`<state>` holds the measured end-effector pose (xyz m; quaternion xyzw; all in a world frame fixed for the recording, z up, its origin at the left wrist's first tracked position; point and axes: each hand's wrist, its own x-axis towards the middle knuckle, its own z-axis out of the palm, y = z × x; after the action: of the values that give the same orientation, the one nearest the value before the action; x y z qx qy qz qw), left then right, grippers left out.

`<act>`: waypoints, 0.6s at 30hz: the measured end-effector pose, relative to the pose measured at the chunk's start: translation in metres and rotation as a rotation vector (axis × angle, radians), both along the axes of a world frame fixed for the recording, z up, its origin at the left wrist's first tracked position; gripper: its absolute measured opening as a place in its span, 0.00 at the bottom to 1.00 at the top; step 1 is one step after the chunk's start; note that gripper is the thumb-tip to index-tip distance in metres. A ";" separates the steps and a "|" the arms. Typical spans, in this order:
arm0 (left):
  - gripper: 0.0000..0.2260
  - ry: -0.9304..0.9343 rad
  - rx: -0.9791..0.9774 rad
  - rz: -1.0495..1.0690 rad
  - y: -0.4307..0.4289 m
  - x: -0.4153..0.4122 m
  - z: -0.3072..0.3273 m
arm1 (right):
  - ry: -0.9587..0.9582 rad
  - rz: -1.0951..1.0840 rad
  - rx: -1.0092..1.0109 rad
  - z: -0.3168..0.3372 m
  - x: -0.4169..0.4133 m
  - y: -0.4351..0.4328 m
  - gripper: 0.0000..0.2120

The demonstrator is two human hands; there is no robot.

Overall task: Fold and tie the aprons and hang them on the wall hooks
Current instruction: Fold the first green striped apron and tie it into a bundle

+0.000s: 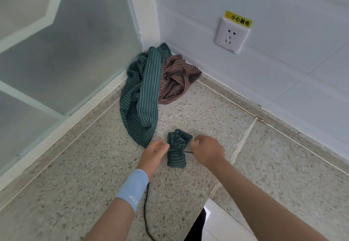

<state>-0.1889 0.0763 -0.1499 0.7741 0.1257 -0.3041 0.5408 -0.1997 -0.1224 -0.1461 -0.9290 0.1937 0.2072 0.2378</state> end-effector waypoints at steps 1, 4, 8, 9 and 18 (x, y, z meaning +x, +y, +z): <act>0.26 0.029 0.022 -0.062 -0.003 -0.002 -0.001 | -0.079 0.008 0.050 0.000 0.003 0.000 0.18; 0.34 0.043 0.097 -0.144 -0.014 -0.007 -0.011 | -0.107 -0.093 0.422 -0.004 0.014 0.009 0.29; 0.34 -0.063 0.097 -0.083 -0.025 -0.007 -0.002 | -0.046 -0.141 0.560 -0.007 0.016 0.016 0.29; 0.35 -0.082 0.088 -0.077 -0.026 -0.005 0.003 | -0.065 -0.189 0.587 -0.005 0.014 0.013 0.28; 0.20 -0.113 0.003 -0.292 -0.060 -0.005 0.079 | -0.191 -0.036 0.187 0.074 -0.034 -0.056 0.26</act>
<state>-0.1934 0.0163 -0.0706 0.8009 -0.0181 -0.3354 0.4958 -0.2339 -0.1785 -0.0722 -0.9146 0.1666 0.1308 0.3445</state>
